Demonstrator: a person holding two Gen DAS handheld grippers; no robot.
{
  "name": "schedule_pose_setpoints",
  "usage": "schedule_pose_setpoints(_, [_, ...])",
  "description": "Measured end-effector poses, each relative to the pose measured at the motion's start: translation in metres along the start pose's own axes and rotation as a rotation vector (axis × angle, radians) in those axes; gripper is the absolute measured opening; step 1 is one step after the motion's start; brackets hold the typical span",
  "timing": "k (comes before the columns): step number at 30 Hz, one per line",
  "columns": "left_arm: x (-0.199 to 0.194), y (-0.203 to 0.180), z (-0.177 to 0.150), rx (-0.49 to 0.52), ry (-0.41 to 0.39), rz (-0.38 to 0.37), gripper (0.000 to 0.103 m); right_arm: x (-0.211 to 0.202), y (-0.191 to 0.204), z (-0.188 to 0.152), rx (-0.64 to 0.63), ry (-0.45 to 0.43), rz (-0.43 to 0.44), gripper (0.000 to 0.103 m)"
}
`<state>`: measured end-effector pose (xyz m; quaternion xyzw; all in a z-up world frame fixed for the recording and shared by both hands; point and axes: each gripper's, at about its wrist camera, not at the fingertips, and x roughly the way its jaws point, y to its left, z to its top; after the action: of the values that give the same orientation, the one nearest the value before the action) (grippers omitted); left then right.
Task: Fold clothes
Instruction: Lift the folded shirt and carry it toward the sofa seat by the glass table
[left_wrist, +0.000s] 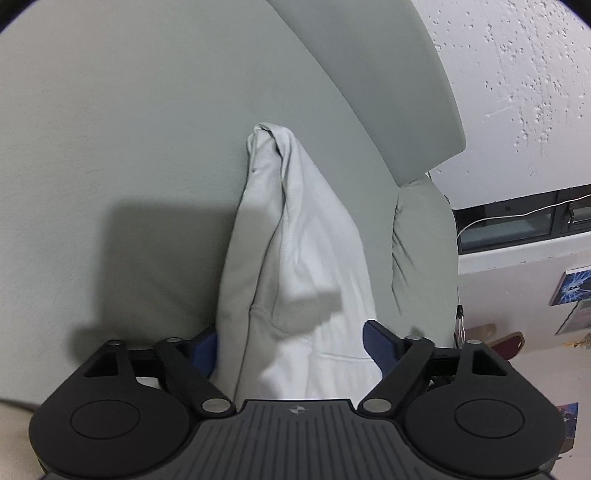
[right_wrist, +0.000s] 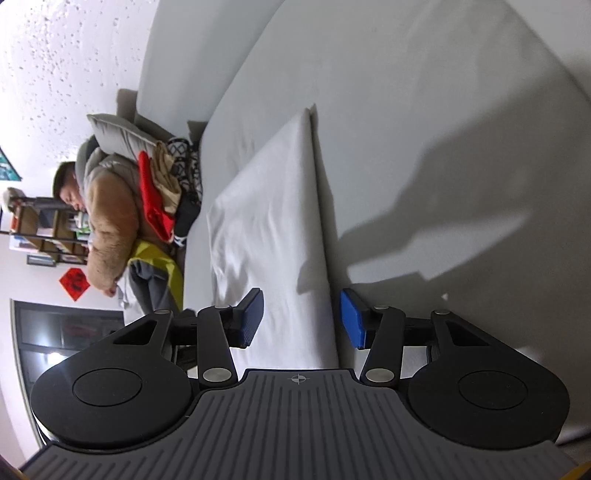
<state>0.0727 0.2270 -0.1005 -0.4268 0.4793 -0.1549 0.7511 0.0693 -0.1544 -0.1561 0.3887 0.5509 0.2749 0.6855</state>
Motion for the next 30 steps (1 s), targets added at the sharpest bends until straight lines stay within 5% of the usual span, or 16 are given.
schedule_pose_setpoints(7, [0.036, -0.029, 0.005, 0.127, 0.026, 0.07, 0.073, 0.032, 0.012, 0.027, -0.033, -0.05, 0.01, 0.05])
schedule_pose_setpoints(9, [0.042, -0.034, 0.005, 0.146, 0.02, 0.1, 0.061, 0.035, 0.011, 0.029, -0.03, -0.07, 0.003, 0.039])
schedule_pose_setpoints(10, [0.042, -0.035, 0.005, 0.147, 0.01, 0.125, 0.046, 0.036, 0.01, 0.029, -0.027, -0.08, -0.009, 0.034])
schedule_pose_setpoints(11, [0.04, -0.036, 0.004, 0.145, -0.005, 0.164, 0.027, 0.036, 0.011, 0.028, -0.034, -0.088, -0.03, 0.015])
schedule_pose_setpoints(13, [0.036, -0.042, -0.001, 0.163, -0.038, 0.242, 0.013, 0.037, 0.016, 0.026, -0.057, -0.105, -0.075, 0.006])
schedule_pose_setpoints(17, [0.028, -0.095, -0.035, 0.443, -0.133, 0.418, 0.01, 0.031, 0.05, 0.01, -0.221, -0.179, -0.217, 0.006])
schedule_pose_setpoints(20, [0.016, -0.135, -0.066, 0.607, -0.204, 0.472, 0.009, 0.01, 0.085, -0.013, -0.341, -0.256, -0.263, 0.006])
schedule_pose_setpoints(26, [-0.03, -0.213, -0.123, 0.828, -0.296, 0.356, 0.009, -0.094, 0.116, -0.058, -0.364, -0.43, -0.187, 0.006])
schedule_pose_setpoints(30, [-0.059, -0.268, -0.16, 0.954, -0.324, 0.199, 0.01, -0.182, 0.129, -0.089, -0.356, -0.581, -0.124, 0.006])
